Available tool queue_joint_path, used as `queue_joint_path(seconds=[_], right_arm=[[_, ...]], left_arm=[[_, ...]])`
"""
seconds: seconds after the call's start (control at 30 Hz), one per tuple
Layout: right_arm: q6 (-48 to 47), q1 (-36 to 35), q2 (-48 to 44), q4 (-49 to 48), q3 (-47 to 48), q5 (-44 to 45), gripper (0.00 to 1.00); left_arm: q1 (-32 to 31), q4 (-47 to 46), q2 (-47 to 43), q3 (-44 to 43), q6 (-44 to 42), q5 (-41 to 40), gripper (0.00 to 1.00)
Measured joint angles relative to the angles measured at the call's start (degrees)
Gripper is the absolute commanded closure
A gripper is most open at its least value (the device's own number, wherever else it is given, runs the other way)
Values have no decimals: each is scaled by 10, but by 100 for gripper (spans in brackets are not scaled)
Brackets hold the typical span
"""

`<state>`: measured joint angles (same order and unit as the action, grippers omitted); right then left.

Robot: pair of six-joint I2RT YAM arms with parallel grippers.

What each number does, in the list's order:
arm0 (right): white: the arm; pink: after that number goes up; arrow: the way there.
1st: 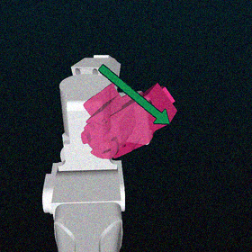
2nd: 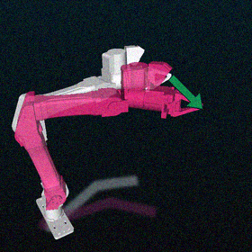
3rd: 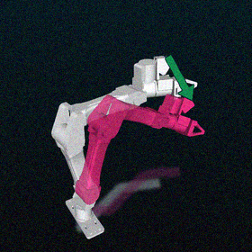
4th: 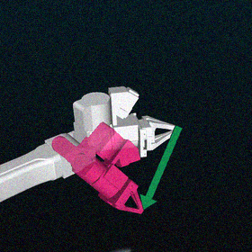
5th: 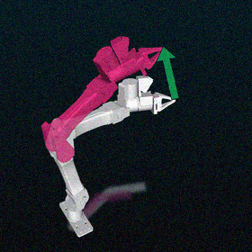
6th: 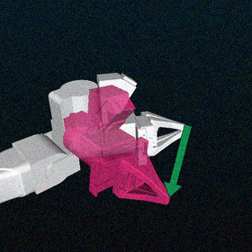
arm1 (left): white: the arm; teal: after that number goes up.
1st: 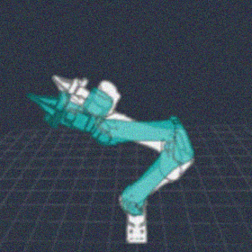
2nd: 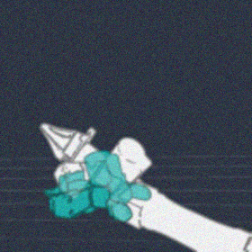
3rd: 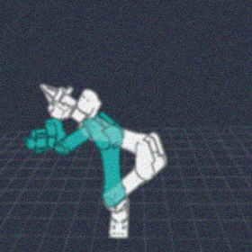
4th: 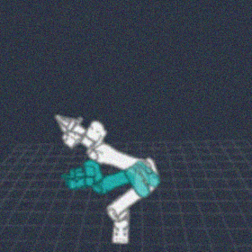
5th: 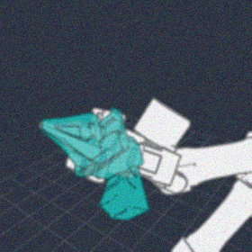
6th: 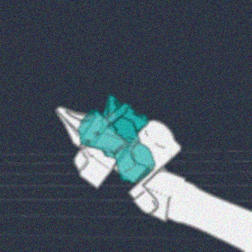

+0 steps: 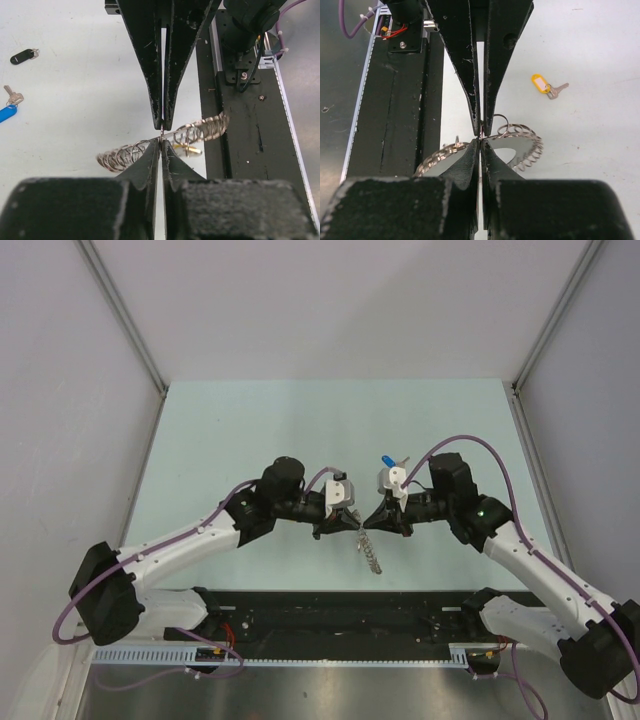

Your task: Put the keys on the keyring

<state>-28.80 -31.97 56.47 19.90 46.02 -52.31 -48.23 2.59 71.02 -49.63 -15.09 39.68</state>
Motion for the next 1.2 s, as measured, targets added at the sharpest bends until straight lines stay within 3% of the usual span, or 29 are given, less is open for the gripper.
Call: queue_joint_path(seconds=[0.13,0.2,0.23,0.33,0.5,0.6,0.9,1.03,1.2], right_arm=[[-2,-1,2,0,0,3,99],[-2,-1,3,0,2,5,89],[-1,-1,4,0,2,7,75],[11,-2,3,-3,3,12,56],[40,-2,-11,-21,5,50,38],[68,-2,-22,-39,5,83,34],[185,-2,-19,-105,8,243,32],[218,-14,20,-130,12,295,35],[230,-85,119,-173,17,353,41]], left_arm=[[0,2,0,0,0,0,100],[0,1,0,0,1,-2,99],[0,0,0,0,2,-3,99],[0,-7,-1,2,11,-14,100],[6,-13,-24,10,38,-78,100],[21,-12,-51,12,63,-116,100],[119,52,-193,12,160,-266,99],[183,104,-258,12,182,-298,100],[218,166,-316,12,178,-316,100]])
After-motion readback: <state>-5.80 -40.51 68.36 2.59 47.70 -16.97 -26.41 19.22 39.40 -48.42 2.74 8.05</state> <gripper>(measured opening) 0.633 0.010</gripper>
